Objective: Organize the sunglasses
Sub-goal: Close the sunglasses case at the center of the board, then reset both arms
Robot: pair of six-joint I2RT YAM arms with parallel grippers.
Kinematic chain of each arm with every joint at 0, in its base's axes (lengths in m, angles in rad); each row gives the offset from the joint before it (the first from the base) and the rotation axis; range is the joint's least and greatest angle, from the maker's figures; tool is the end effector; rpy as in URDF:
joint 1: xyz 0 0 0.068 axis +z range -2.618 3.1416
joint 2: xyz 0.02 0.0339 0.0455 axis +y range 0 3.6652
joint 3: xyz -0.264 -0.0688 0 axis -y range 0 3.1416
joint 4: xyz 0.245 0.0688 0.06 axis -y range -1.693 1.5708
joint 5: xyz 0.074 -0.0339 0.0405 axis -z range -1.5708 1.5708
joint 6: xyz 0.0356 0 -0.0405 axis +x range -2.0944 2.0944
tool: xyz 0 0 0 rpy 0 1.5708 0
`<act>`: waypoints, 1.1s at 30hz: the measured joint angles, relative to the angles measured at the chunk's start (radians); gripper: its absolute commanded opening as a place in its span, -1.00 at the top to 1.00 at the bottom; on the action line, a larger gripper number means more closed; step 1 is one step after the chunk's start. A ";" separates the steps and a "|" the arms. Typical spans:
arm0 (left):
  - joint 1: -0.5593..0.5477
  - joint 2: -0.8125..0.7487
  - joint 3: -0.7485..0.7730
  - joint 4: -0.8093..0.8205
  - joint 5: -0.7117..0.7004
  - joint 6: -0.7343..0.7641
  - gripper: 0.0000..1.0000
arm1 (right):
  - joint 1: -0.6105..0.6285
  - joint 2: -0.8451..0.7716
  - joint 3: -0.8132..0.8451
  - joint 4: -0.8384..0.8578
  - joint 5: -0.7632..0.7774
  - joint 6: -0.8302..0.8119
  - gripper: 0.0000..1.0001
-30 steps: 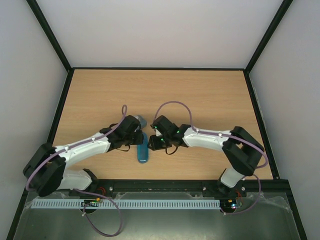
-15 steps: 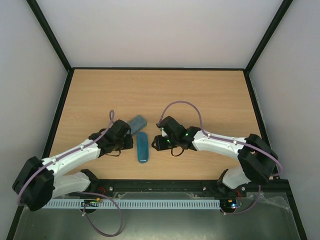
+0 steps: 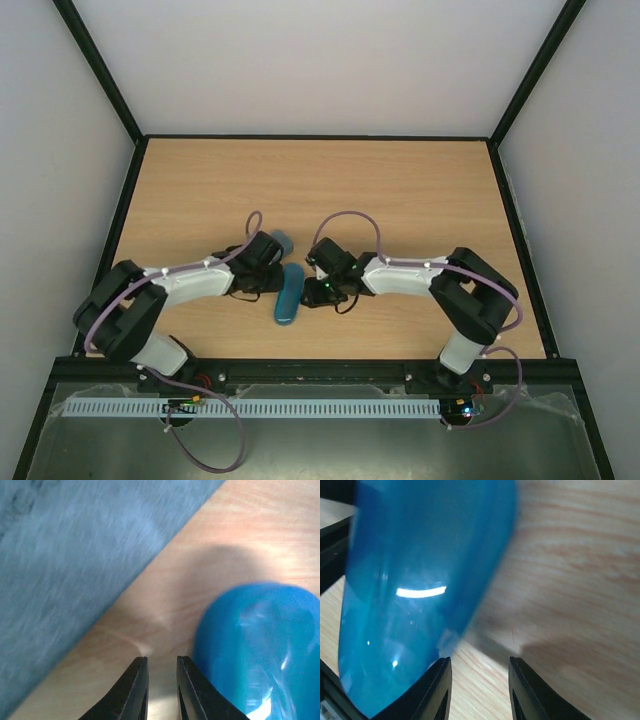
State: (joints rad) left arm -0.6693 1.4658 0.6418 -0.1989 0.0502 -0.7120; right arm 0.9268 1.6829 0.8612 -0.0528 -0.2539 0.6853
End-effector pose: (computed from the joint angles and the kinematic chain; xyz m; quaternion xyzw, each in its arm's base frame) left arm 0.2027 -0.1626 0.1435 -0.0138 0.9623 -0.1909 0.1931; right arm 0.1909 0.2692 0.1541 -0.1552 0.9204 0.3266 0.1484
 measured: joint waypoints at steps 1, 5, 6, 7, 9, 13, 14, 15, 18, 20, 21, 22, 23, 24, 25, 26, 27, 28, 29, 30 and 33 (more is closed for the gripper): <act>0.002 0.019 0.015 0.009 0.001 0.006 0.61 | -0.002 0.005 0.007 0.005 -0.005 0.000 0.34; 0.014 0.103 0.090 0.031 0.002 0.035 0.62 | -0.019 0.041 0.027 0.023 -0.030 0.011 0.33; 0.018 0.122 0.109 0.037 0.003 0.042 0.62 | -0.028 0.048 0.029 0.035 -0.043 0.016 0.34; 0.021 0.136 0.124 0.040 0.005 0.047 0.62 | -0.040 0.055 0.030 0.048 -0.059 0.020 0.33; 0.025 0.166 0.157 0.053 0.008 0.055 0.64 | -0.074 0.067 0.031 0.071 -0.093 0.027 0.34; 0.030 0.232 0.230 0.080 0.019 0.069 0.65 | -0.135 0.080 0.037 0.085 -0.122 0.030 0.33; 0.030 0.252 0.251 0.090 0.024 0.073 0.65 | -0.151 0.084 0.042 0.084 -0.125 0.030 0.33; 0.031 0.270 0.270 0.098 0.027 0.076 0.65 | -0.163 0.087 0.046 0.084 -0.127 0.029 0.33; 0.031 0.317 0.329 0.104 0.037 0.087 0.64 | -0.190 0.094 0.057 0.080 -0.128 0.023 0.33; 0.036 0.326 0.349 0.102 0.040 0.096 0.59 | -0.200 0.099 0.065 0.079 -0.126 0.015 0.32; 0.037 0.323 0.354 0.097 0.039 0.101 0.52 | -0.203 0.098 0.065 0.077 -0.124 0.012 0.31; 0.040 0.316 0.356 0.089 0.036 0.105 0.46 | -0.204 0.096 0.065 0.073 -0.122 0.008 0.27; 0.040 0.305 0.356 0.074 0.032 0.109 0.43 | -0.205 0.092 0.064 0.071 -0.119 0.005 0.21; 0.041 0.292 0.354 0.060 0.028 0.115 0.42 | -0.205 0.084 0.061 0.065 -0.113 -0.002 0.15; 0.042 0.266 0.347 0.047 0.023 0.115 0.41 | -0.205 0.065 0.054 0.054 -0.104 -0.009 0.08; 0.043 0.242 0.339 0.037 0.020 0.118 0.39 | -0.205 0.045 0.046 0.045 -0.096 -0.011 -0.04; 0.045 0.208 0.330 0.021 0.015 0.121 0.36 | -0.205 0.019 0.039 0.033 -0.088 -0.014 -0.20; 0.047 0.172 0.322 0.006 0.008 0.124 0.34 | -0.205 -0.016 0.029 0.018 -0.076 -0.024 -0.40; 0.049 0.143 0.318 -0.005 0.002 0.127 0.33 | -0.205 -0.055 0.023 0.002 -0.062 -0.032 -0.74; 0.052 0.104 0.312 -0.018 -0.007 0.129 0.34 | -0.205 -0.097 0.019 -0.013 -0.043 -0.043 -0.98; 0.064 0.015 0.305 -0.048 -0.028 0.147 0.10 | -0.207 -0.195 0.018 -0.035 0.004 -0.064 -0.97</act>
State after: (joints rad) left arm -0.6056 1.4811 0.9466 -0.2466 0.0223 -0.5648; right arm 0.7197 1.4883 0.8795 -0.0883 -0.2501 0.6209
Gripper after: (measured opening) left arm 0.342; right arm 0.957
